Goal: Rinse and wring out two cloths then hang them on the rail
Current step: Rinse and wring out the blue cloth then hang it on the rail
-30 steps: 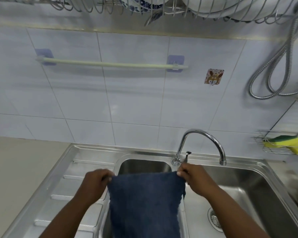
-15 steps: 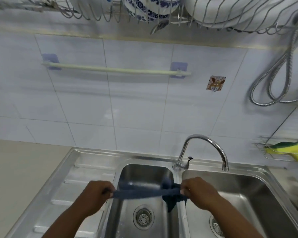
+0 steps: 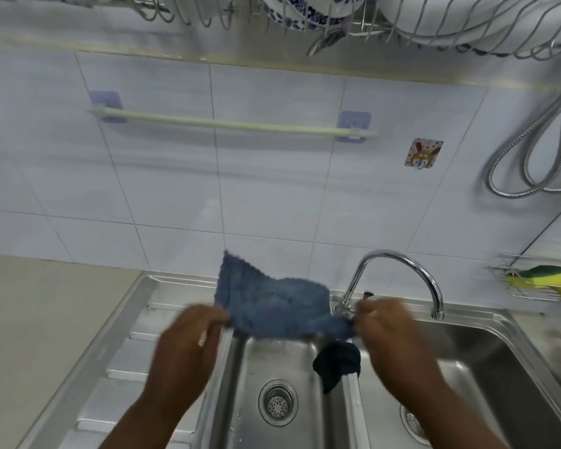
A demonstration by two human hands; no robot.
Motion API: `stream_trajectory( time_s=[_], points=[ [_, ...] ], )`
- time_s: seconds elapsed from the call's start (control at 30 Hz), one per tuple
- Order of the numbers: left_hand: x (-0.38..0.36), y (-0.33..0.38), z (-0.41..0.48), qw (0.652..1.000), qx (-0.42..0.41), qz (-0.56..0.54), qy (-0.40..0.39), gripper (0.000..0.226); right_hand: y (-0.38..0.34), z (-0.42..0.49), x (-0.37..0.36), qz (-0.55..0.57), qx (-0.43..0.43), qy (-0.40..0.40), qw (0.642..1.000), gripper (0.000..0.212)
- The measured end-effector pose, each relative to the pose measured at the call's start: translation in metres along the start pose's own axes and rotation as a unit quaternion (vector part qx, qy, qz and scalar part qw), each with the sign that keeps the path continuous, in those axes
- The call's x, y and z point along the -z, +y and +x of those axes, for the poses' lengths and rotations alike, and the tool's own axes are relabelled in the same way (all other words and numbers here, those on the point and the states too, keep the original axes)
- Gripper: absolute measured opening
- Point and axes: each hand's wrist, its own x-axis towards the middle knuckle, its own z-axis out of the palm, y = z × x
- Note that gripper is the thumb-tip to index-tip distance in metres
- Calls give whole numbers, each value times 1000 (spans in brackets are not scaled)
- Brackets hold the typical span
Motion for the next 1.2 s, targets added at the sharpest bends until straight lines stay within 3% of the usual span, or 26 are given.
stream_trajectory(
  time_s=[0.03,0.07,0.1,0.23,0.3,0.37,0.47,0.5,0.6,0.7,0.77,0.83,0.93,1.0,1.1,1.2],
  points=[
    [-14,-19,-14,988,63,-5,-142,37,15,-10,-23,-75,-8,-163,984,22],
    [-28,-41,-31,961,117,0,-251,42,25,-18,-39,-88,-32,-253,963,17],
    [-38,-58,-44,945,138,4,-296,43,32,-24,-48,-63,-53,-282,956,12],
    [-42,-66,-39,958,150,-44,-238,36,31,-13,-52,88,-149,-150,973,34],
    [-33,-58,-21,953,200,-98,-205,26,11,-1,-44,220,-218,-113,944,24],
    [-22,-57,-3,929,276,-173,-177,12,-5,12,-37,349,-275,-82,892,17],
    [4,-61,22,896,331,-265,-130,11,-21,33,-19,451,-291,-69,841,8],
    [18,-64,32,892,328,-286,-122,13,-27,41,-10,459,-268,-82,843,5],
    [60,-76,65,919,259,-257,-150,32,-43,74,19,358,-165,-117,911,29],
    [95,-90,106,943,210,-207,-157,42,-61,118,42,279,-123,-72,950,28],
    [111,-101,138,962,199,-165,-90,44,-76,152,50,227,-91,9,970,30],
    [125,-109,169,967,209,-146,-4,39,-92,182,56,158,-52,91,982,19],
    [146,-115,216,970,208,-102,76,24,-118,224,71,140,-54,162,975,10],
    [162,-120,243,961,227,-116,109,15,-135,253,81,292,-103,165,936,10],
    [181,-125,278,919,273,-242,147,7,-160,290,90,535,-144,134,822,9],
    [190,-128,307,884,268,-348,159,12,-179,317,87,620,-111,159,760,10]
  ],
)
